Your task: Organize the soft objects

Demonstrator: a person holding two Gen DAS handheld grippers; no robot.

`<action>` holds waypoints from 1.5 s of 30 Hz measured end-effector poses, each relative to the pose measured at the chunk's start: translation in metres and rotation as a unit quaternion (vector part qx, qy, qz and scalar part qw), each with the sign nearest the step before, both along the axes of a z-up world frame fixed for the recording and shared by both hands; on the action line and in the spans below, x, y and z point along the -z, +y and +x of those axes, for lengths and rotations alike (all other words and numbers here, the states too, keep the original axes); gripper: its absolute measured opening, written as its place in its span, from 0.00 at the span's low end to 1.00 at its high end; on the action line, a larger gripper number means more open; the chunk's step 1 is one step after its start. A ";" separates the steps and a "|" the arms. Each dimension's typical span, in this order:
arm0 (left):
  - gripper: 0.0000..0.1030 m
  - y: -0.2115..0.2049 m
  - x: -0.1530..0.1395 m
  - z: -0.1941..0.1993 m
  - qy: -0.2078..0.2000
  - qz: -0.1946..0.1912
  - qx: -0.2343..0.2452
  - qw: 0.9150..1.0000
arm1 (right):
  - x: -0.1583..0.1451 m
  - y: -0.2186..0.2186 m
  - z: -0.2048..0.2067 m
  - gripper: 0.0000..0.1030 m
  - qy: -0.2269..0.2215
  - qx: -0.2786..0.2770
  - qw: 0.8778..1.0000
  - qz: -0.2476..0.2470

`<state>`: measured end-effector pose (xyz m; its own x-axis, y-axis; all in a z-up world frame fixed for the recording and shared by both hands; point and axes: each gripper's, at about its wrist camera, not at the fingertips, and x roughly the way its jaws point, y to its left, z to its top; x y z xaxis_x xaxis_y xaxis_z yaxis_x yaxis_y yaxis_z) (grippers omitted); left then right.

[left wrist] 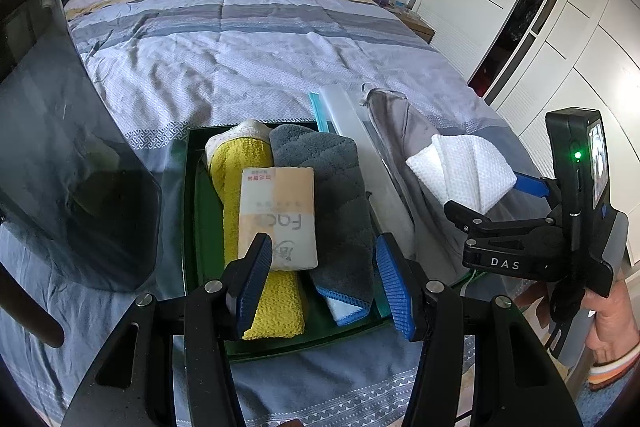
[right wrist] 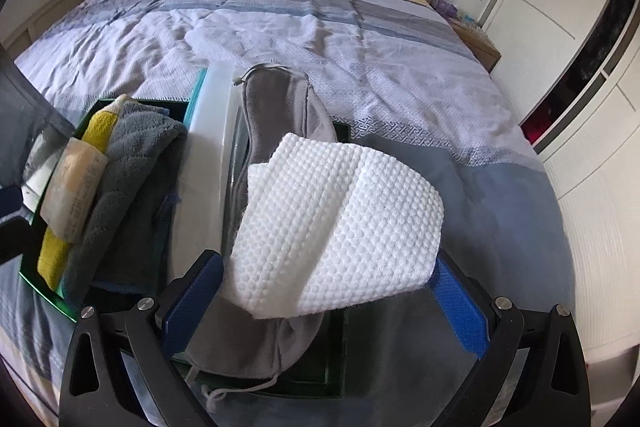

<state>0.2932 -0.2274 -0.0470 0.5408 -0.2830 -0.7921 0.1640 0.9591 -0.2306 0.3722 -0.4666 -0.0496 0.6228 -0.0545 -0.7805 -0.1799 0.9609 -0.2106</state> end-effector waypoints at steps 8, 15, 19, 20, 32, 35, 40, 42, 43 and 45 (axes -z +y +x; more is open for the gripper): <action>0.47 -0.005 -0.004 -0.002 -0.004 0.003 0.005 1.000 | 0.006 -0.005 -0.002 1.00 0.006 0.007 0.999 -0.032; 0.47 -0.006 -0.007 -0.004 -0.006 0.008 0.003 1.000 | -0.005 -0.004 -0.013 1.00 -0.006 -0.004 1.000 -0.012; 0.47 -0.005 -0.008 -0.005 -0.005 0.009 0.002 1.000 | -0.016 0.001 -0.023 1.00 -0.014 -0.018 1.000 0.000; 0.47 -0.005 -0.008 -0.006 -0.006 0.009 0.002 1.000 | -0.018 0.001 -0.025 1.00 -0.016 -0.020 1.000 0.001; 0.47 0.006 -0.018 -0.016 -0.011 0.011 -0.003 1.000 | -0.046 0.018 -0.051 1.00 -0.037 -0.037 0.998 0.026; 0.47 0.012 -0.021 -0.021 -0.012 0.009 -0.006 1.000 | -0.051 0.025 -0.058 1.00 -0.043 -0.040 0.998 0.028; 0.48 0.025 -0.025 -0.038 -0.017 0.018 -0.012 1.000 | -0.058 0.040 -0.080 1.00 -0.055 -0.038 0.997 0.036; 0.51 0.033 -0.026 -0.047 -0.016 0.021 -0.017 1.000 | -0.060 0.047 -0.094 1.00 -0.060 -0.034 0.997 0.042; 0.51 0.036 -0.026 -0.050 -0.015 0.020 -0.018 1.000 | -0.061 0.050 -0.100 1.00 -0.061 -0.031 0.997 0.043; 0.51 0.044 -0.029 -0.061 -0.017 0.024 -0.020 0.999 | -0.062 0.059 -0.114 1.00 -0.066 -0.025 0.997 0.041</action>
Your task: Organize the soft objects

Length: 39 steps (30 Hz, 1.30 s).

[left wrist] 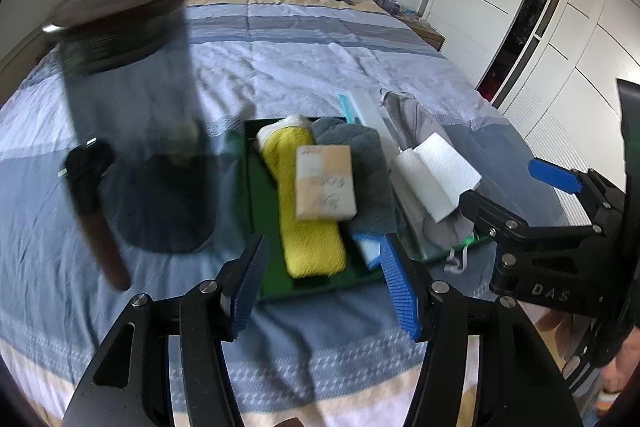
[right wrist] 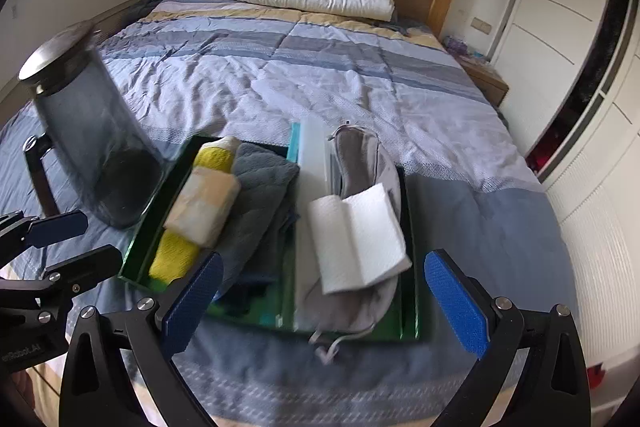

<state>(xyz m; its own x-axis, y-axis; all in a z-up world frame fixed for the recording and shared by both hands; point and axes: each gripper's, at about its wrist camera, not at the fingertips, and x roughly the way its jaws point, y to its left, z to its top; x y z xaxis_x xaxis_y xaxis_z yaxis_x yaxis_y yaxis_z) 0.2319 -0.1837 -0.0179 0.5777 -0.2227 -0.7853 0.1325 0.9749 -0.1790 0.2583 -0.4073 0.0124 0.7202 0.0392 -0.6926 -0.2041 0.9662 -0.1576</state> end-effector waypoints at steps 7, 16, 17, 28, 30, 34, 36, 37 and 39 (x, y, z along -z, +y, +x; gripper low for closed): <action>0.51 0.026 -0.015 -0.039 -0.019 0.012 -0.006 1.000 | -0.011 0.033 -0.056 1.00 -0.015 0.031 0.999 0.014; 0.53 0.065 -0.036 -0.088 -0.040 0.024 -0.027 0.999 | -0.032 0.071 -0.127 1.00 -0.040 0.058 0.997 0.017; 0.53 0.069 -0.038 -0.093 -0.042 0.024 -0.029 0.998 | -0.034 0.076 -0.135 1.00 -0.043 0.060 0.997 0.016; 0.63 0.120 -0.066 -0.161 -0.076 0.033 -0.059 0.995 | -0.054 0.132 -0.222 1.00 -0.069 0.043 0.996 0.036; 0.65 0.129 -0.071 -0.173 -0.081 0.026 -0.059 0.995 | -0.058 0.137 -0.236 1.00 -0.078 0.040 0.995 0.038; 0.78 0.140 -0.087 -0.202 -0.107 0.042 -0.056 0.992 | -0.065 0.148 -0.268 1.00 -0.100 0.035 0.994 0.027; 0.99 0.143 -0.097 -0.216 -0.130 0.066 -0.069 0.987 | -0.068 0.153 -0.281 1.00 -0.105 0.030 0.994 0.022; 0.99 0.147 -0.105 -0.227 -0.150 0.067 -0.075 0.984 | -0.069 0.155 -0.287 1.00 -0.108 0.027 0.994 0.022; 0.99 0.155 -0.117 -0.242 -0.168 0.060 -0.078 0.981 | -0.073 0.159 -0.300 1.00 -0.116 0.023 0.993 0.021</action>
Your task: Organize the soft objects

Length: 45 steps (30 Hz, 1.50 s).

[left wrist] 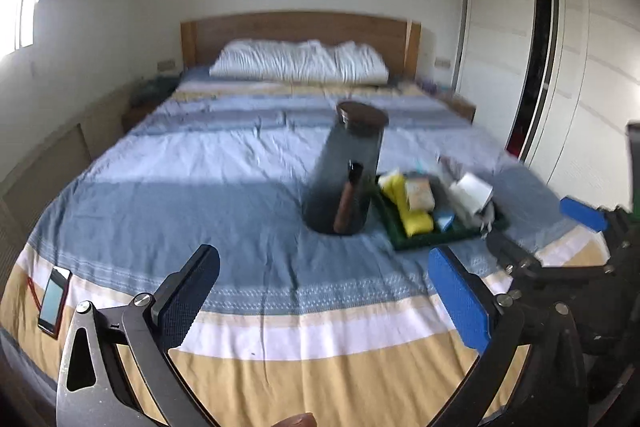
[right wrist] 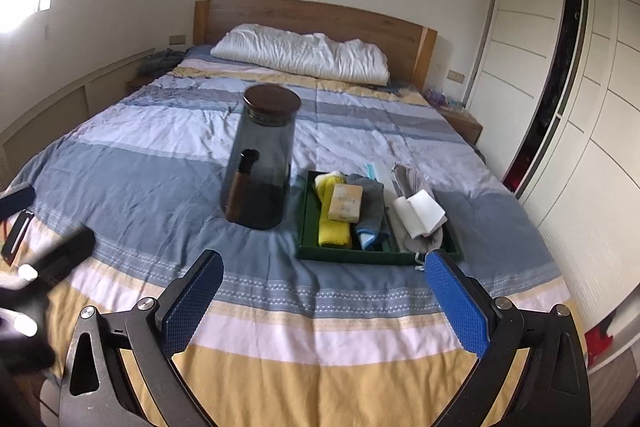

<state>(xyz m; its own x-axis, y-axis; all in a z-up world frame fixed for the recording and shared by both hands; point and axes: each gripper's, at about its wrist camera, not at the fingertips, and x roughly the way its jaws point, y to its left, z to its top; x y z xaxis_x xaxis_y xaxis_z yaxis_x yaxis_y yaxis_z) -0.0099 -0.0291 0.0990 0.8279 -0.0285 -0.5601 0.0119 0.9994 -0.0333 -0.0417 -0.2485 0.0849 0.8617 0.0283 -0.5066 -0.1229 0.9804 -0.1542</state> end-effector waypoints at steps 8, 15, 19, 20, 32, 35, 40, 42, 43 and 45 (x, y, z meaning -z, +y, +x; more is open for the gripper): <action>0.99 0.018 -0.012 -0.026 -0.010 0.018 -0.046 0.999 | -0.007 0.017 -0.048 1.00 -0.029 -0.016 0.999 -0.019; 0.99 0.017 -0.014 -0.040 -0.027 0.039 -0.063 0.997 | -0.001 0.024 -0.068 1.00 -0.031 -0.035 0.999 -0.026; 0.99 0.015 -0.017 -0.044 -0.031 0.038 -0.063 0.997 | -0.004 0.020 -0.071 1.00 -0.034 -0.035 0.999 -0.023; 0.99 0.015 -0.018 -0.045 -0.032 0.037 -0.062 0.997 | -0.005 0.019 -0.071 1.00 -0.036 -0.034 0.999 -0.023; 0.99 0.008 -0.022 -0.051 -0.036 0.038 -0.053 0.997 | -0.004 0.020 -0.078 1.00 -0.043 -0.029 0.998 -0.033; 0.99 0.007 -0.022 -0.052 -0.035 0.038 -0.052 0.997 | -0.003 0.022 -0.080 1.00 -0.044 -0.028 0.998 -0.035; 0.99 0.004 -0.023 -0.054 -0.034 0.038 -0.049 0.998 | -0.001 0.024 -0.083 1.00 -0.045 -0.025 0.998 -0.040; 0.99 0.004 -0.023 -0.055 -0.032 0.037 -0.046 0.998 | 0.000 0.024 -0.083 1.00 -0.044 -0.025 0.998 -0.040; 0.99 0.003 -0.023 -0.055 -0.031 0.035 -0.045 0.998 | 0.000 0.024 -0.082 1.00 -0.044 -0.024 0.998 -0.040; 0.99 0.002 -0.023 -0.055 -0.030 0.036 -0.043 0.998 | 0.001 0.023 -0.081 1.00 -0.042 -0.023 0.998 -0.039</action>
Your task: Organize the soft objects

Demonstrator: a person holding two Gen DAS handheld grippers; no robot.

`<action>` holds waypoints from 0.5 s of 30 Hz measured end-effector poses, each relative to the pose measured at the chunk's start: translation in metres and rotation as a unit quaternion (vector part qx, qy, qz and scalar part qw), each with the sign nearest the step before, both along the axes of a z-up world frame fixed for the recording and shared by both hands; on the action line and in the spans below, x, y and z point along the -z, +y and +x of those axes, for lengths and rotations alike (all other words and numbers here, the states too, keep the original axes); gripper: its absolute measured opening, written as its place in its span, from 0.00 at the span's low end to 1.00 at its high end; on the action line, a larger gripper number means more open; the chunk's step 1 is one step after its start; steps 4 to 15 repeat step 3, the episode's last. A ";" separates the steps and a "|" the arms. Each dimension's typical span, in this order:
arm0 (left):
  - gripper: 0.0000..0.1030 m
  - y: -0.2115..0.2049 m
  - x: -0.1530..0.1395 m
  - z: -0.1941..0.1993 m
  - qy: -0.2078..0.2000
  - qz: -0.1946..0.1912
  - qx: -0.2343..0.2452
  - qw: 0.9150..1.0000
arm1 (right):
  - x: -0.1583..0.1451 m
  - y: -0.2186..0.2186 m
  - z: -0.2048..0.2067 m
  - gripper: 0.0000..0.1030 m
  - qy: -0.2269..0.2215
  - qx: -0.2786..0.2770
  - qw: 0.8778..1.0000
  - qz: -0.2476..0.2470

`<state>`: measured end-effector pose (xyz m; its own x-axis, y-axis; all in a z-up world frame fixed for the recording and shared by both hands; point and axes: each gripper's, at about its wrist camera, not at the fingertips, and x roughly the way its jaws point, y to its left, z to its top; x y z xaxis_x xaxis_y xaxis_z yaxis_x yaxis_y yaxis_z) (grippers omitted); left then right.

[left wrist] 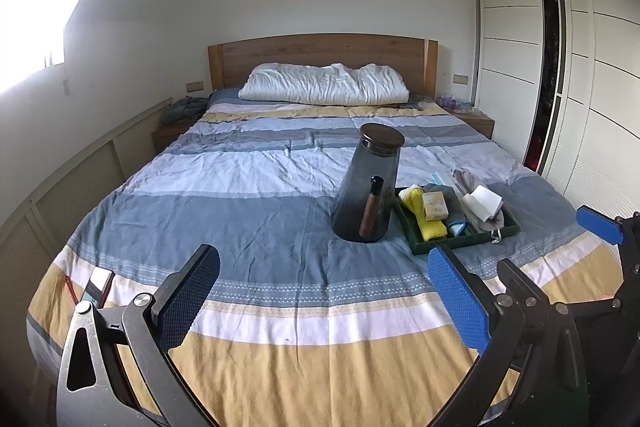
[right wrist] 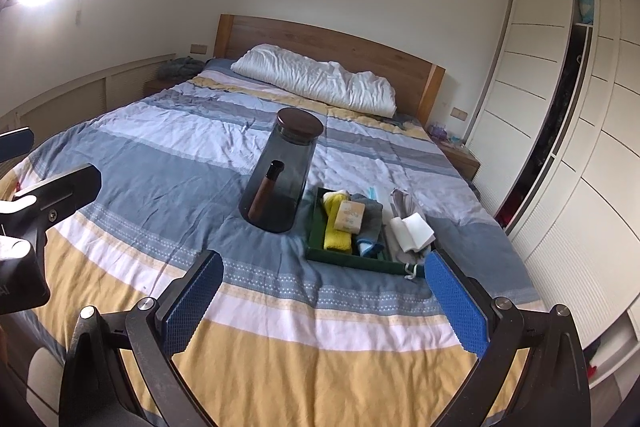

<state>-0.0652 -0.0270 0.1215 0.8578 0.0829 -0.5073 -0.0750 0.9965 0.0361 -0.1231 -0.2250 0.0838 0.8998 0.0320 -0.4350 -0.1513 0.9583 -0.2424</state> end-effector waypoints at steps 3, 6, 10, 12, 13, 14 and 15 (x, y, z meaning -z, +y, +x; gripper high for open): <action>0.99 -0.002 0.002 0.001 0.002 0.001 0.005 1.000 | 0.001 -0.001 0.001 1.00 0.002 0.002 1.000 0.001; 0.99 -0.002 0.002 0.001 0.002 0.001 0.005 1.000 | 0.001 -0.001 0.001 1.00 0.002 0.002 1.000 0.001; 0.99 -0.002 0.002 0.001 0.002 0.001 0.005 1.000 | 0.001 -0.001 0.001 1.00 0.002 0.002 1.000 0.001; 0.99 -0.002 0.002 0.001 0.002 0.001 0.005 1.000 | 0.001 -0.001 0.001 1.00 0.002 0.002 1.000 0.001; 0.99 -0.002 0.002 0.001 0.002 0.001 0.005 1.000 | 0.001 -0.001 0.001 1.00 0.002 0.002 1.000 0.001; 0.99 -0.002 0.002 0.001 0.002 0.001 0.005 1.000 | 0.001 -0.001 0.001 1.00 0.002 0.002 1.000 0.001; 0.99 -0.002 0.002 0.001 0.002 0.001 0.005 1.000 | 0.001 -0.001 0.001 1.00 0.002 0.002 1.000 0.001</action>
